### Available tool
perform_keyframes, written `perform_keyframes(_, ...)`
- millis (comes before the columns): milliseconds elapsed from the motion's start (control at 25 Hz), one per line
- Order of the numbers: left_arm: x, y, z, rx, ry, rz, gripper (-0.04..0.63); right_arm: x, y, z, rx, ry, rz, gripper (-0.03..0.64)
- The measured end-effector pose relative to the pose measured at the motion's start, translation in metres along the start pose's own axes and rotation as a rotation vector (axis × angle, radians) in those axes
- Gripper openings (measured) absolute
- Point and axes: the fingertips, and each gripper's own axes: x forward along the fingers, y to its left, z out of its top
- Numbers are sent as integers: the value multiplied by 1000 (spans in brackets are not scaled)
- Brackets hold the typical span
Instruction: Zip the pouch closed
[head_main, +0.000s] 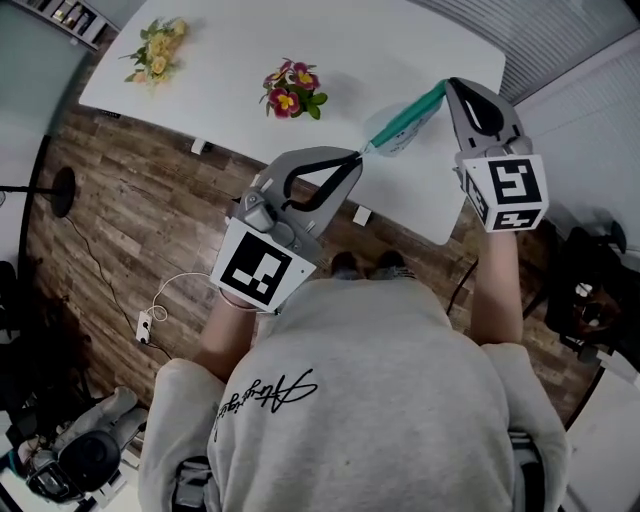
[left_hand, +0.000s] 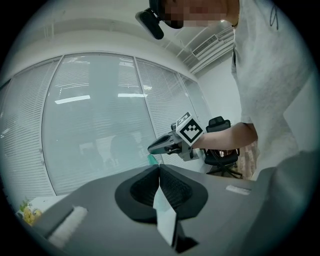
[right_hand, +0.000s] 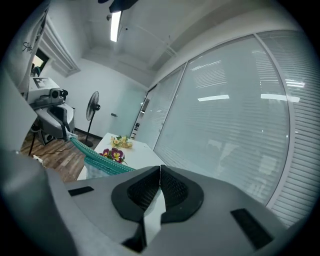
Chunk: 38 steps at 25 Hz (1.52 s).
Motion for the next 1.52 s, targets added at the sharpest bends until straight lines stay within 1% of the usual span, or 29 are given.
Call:
perform_keyframes(240, 3, 2, -1, 2, -12, -29, 5, -34, -9, -1, 6, 7, -58, 6)
perform_keyframes(440, 17, -2, -2, 31, 14, -11, 5, -61, -14, -15, 24, 10, -73, 6)
perform_keyframes(640, 31, -2, -10, 21, 66, 40, 6, -78, -9, -41, 55, 24, -4, 6)
perform_keyframes(920, 59, -8, -26, -30, 146, 96, 6, -88, -17, -72, 102, 5, 118, 6)
perform_keyframes(1280, 83, -10, -44, -83, 237, 160, 6, -72, -30, -93, 118, -11, 208, 7)
perform_keyframes(1520, 92, -7, -56, -114, 278, 201, 7, -52, -34, -100, 109, -19, 256, 8)
